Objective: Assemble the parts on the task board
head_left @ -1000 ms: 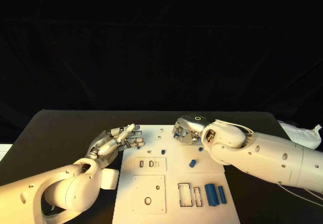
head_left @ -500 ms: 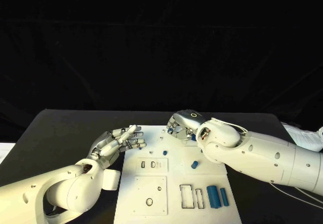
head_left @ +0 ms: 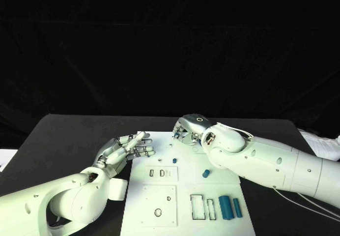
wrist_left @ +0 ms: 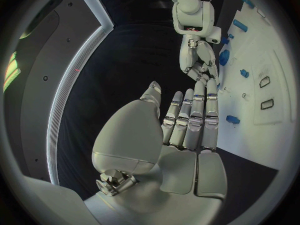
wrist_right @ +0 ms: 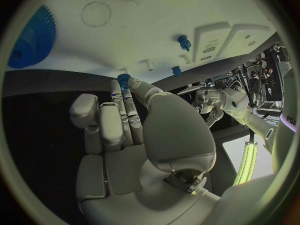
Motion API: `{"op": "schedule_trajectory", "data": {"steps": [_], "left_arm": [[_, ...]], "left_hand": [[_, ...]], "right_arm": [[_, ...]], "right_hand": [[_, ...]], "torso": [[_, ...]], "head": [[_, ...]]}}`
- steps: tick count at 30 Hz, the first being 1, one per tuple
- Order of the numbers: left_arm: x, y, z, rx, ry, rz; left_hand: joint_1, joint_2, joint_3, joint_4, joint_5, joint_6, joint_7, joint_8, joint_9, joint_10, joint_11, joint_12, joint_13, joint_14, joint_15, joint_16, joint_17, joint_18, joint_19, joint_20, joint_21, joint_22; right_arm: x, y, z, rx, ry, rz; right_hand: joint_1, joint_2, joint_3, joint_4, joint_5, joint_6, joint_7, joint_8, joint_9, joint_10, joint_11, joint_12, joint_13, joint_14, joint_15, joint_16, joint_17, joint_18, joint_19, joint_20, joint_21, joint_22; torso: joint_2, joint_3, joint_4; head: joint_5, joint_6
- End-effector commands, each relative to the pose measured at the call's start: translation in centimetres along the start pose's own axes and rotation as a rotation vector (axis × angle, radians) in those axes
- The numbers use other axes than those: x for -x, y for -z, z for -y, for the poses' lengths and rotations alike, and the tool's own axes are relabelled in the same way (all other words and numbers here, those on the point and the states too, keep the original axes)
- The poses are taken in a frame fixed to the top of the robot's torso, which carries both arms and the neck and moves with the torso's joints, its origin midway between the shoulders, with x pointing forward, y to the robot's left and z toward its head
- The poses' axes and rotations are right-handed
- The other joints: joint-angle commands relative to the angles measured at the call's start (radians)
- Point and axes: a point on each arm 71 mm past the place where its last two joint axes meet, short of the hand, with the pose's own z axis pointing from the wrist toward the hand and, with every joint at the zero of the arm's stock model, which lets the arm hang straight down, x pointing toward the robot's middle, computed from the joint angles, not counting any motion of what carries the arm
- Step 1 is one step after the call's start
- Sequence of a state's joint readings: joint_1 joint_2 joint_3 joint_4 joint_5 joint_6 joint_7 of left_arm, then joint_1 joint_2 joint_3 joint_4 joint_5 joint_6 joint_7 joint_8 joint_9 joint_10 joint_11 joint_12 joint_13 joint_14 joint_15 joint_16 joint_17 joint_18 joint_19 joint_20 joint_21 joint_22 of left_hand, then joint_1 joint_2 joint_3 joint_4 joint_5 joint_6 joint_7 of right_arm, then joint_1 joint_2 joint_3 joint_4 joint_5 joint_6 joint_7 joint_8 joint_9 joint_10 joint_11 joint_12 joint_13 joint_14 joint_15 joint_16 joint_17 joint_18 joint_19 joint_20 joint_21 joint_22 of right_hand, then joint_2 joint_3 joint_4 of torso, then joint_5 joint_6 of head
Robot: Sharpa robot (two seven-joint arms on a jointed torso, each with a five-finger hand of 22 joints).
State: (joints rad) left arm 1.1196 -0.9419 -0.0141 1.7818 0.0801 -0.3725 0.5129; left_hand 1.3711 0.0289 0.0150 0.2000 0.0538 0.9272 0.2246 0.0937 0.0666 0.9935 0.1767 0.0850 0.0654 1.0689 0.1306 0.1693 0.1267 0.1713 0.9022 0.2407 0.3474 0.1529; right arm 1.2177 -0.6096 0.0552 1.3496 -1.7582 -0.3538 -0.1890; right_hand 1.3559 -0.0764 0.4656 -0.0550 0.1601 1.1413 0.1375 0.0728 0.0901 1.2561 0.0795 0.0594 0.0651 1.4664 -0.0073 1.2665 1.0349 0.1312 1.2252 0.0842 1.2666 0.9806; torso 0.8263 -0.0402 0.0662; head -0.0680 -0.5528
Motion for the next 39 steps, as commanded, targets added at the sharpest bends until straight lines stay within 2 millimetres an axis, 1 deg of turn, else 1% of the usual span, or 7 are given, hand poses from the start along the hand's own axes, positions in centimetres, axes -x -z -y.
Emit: {"op": "schedule_trajectory", "data": {"steps": [1,8,16,30,35,37,39], "left_arm": [[-0.26,-0.01,0.11,-0.005,0.011,-0.019],[-0.24,-0.01,0.14,-0.004,0.01,-0.018],[-0.08,-0.02,0.18,-0.003,0.007,-0.013],[-0.22,0.04,0.21,-0.001,0.01,-0.018],[-0.19,0.04,0.23,0.0,0.009,-0.018],[-0.15,0.05,0.23,0.0,0.009,-0.017],[-0.13,0.04,0.24,0.0,0.009,-0.016]], "left_hand": [[0.003,0.009,-0.001,-0.006,0.002,0.002,0.005,-0.006,-0.002,0.001,0.005,-0.003,-0.002,0.006,0.003,-0.004,0.001,0.011,0.004,0.0,-0.007,-0.001],[0.005,0.01,-0.001,-0.008,0.002,0.002,0.005,-0.007,-0.002,0.001,0.005,-0.005,-0.001,0.006,0.003,-0.005,0.002,0.011,0.004,0.0,-0.008,-0.002],[0.005,0.01,-0.001,-0.008,0.002,0.002,0.005,-0.007,-0.002,0.001,0.005,-0.005,-0.001,0.006,0.003,-0.005,0.002,0.011,0.004,0.0,-0.008,-0.002],[0.005,0.01,-0.001,-0.008,0.002,0.002,0.005,-0.007,-0.002,0.001,0.005,-0.005,-0.001,0.006,0.003,-0.005,0.002,0.011,0.004,0.0,-0.008,-0.002],[0.005,0.011,-0.001,-0.009,0.002,0.003,0.005,-0.008,-0.002,0.001,0.005,-0.006,-0.001,0.006,0.003,-0.007,0.002,0.011,0.004,0.0,-0.008,-0.003],[0.005,0.011,-0.001,-0.009,0.002,0.003,0.005,-0.008,-0.002,0.001,0.005,-0.006,-0.001,0.006,0.003,-0.007,0.002,0.011,0.004,0.0,-0.008,-0.003],[0.005,0.011,-0.001,-0.009,0.002,0.003,0.005,-0.008,-0.002,0.001,0.005,-0.006,-0.001,0.006,0.003,-0.007,0.002,0.011,0.004,0.0,-0.008,-0.003]], "right_arm": [[-0.01,-0.24,-0.23,0.012,0.017,0.005],[-0.3,-0.5,-0.82,0.034,0.018,-0.017],[-0.41,-0.57,-0.93,0.037,0.027,-0.023],[-0.83,-0.98,-0.86,-0.012,0.08,-0.047],[-0.92,-1.03,-0.8,-0.016,0.083,-0.05],[-0.85,-1.02,-0.71,-0.02,0.081,-0.039],[-0.76,-0.98,-0.64,-0.022,0.078,-0.026]], "right_hand": [[0.009,-0.001,0.026,-0.022,0.004,0.001,0.008,-0.007,0.0,-0.002,-0.005,0.001,0.0,0.03,0.001,0.005,0.001,-0.016,0.001,0.007,0.004,0.001],[0.005,-0.005,0.027,-0.021,0.002,0.0,0.008,-0.008,-0.001,-0.004,-0.004,0.001,0.0,0.03,0.002,0.006,0.001,-0.017,0.001,0.008,0.007,0.004],[0.002,-0.007,0.027,-0.019,0.002,-0.001,0.009,-0.008,-0.001,-0.005,-0.004,0.002,0.0,0.029,0.003,0.007,0.001,-0.017,0.0,0.009,0.008,0.005],[-0.027,-0.036,0.026,-0.001,-0.004,-0.028,0.012,-0.012,-0.007,-0.037,0.003,0.0,-0.002,0.025,0.01,0.012,0.0,-0.015,-0.011,0.016,0.011,0.005],[-0.045,-0.056,0.022,0.013,-0.007,-0.068,0.018,-0.014,-0.016,-0.08,0.013,-0.001,-0.004,0.016,0.019,-0.004,-0.029,-0.011,-0.031,0.022,-0.002,-0.019],[-0.06,-0.076,0.0,0.025,-0.023,-0.112,0.03,-0.013,-0.024,-0.147,0.025,0.001,-0.005,-0.001,0.032,-0.045,-0.092,0.001,-0.078,0.031,-0.042,-0.087],[-0.059,-0.086,-0.038,0.034,-0.047,-0.16,0.038,-0.012,-0.026,-0.202,0.038,0.004,-0.003,-0.014,0.041,-0.084,-0.147,0.012,-0.115,0.041,-0.078,-0.143]], "torso": [[0.0,-0.0004,0.0],[0.002,0.0003,0.0003],[0.002,-0.0007,0.0009],[0.004,-0.0014,0.0025],[0.004,-0.0017,0.0026],[0.004,-0.0014,0.0024],[0.004,-0.0016,0.0023]], "head": [[0.001,0.0],[0.003,-0.002],[0.003,-0.001],[0.0,-0.001],[0.001,-0.002],[0.001,-0.002],[0.001,-0.002]]}}
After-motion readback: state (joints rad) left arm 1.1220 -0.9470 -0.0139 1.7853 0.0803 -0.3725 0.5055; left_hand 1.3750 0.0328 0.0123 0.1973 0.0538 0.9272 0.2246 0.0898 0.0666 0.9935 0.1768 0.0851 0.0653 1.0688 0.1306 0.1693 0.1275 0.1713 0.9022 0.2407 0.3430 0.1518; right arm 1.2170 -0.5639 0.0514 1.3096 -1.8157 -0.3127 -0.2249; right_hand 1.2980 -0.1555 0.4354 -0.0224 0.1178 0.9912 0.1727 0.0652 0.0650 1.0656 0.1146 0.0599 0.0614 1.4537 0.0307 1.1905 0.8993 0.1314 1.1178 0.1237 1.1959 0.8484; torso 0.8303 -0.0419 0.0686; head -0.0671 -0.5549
